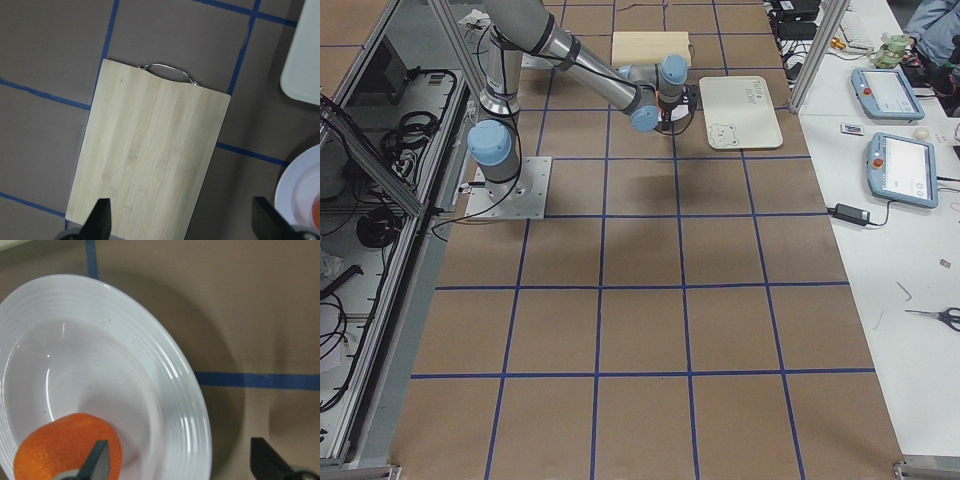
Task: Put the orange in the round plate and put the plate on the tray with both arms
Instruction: 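Raise the left gripper away while the right gripper reaches to the plate rim, then grip the plate rim with the right gripper and slide it onto the bear tray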
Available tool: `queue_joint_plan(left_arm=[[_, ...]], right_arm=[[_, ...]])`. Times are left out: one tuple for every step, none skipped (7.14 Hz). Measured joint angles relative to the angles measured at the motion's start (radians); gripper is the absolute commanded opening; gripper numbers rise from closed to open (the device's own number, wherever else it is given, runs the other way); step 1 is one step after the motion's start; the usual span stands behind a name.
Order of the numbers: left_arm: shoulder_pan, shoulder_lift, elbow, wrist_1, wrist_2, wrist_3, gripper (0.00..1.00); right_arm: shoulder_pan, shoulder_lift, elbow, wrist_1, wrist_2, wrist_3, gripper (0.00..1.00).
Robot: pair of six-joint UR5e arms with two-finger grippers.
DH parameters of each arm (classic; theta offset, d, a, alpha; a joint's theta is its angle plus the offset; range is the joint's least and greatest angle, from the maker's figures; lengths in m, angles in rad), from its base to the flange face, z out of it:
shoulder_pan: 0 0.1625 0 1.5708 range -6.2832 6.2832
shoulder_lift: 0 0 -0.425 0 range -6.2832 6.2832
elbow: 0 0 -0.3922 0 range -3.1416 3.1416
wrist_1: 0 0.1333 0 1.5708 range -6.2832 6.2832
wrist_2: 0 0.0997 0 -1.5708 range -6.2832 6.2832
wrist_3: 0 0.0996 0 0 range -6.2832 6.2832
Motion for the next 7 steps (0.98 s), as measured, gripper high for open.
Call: queue_joint_plan(left_arm=[[0.0, 0.017, -0.005, 0.004, -0.044, 0.0, 1.0], [-0.001, 0.032, -0.009, 0.008, -0.091, 0.0, 1.0], [-0.001, 0.044, -0.018, 0.009, -0.111, 0.005, 1.0], [-0.002, 0.057, -0.034, 0.01, -0.118, 0.028, 1.0], [-0.002, 0.069, -0.045, 0.01, -0.12, 0.057, 1.0], [-0.002, 0.075, -0.05, 0.011, -0.119, 0.072, 1.0], [-0.002, 0.077, -0.052, 0.01, -0.119, 0.078, 1.0]], right_arm=[[0.002, 0.015, 0.004, -0.018, 0.0, 0.002, 0.64], [0.003, 0.021, 0.005, -0.022, 0.0, 0.004, 0.42], [0.005, 0.023, 0.005, -0.021, -0.001, 0.013, 0.27], [0.008, 0.024, 0.005, -0.02, -0.001, 0.027, 0.16], [0.017, 0.024, 0.005, -0.021, 0.001, 0.036, 0.07], [0.028, 0.024, 0.003, -0.021, 0.006, 0.051, 0.0], [0.038, 0.022, 0.001, -0.021, 0.011, 0.071, 0.0]])
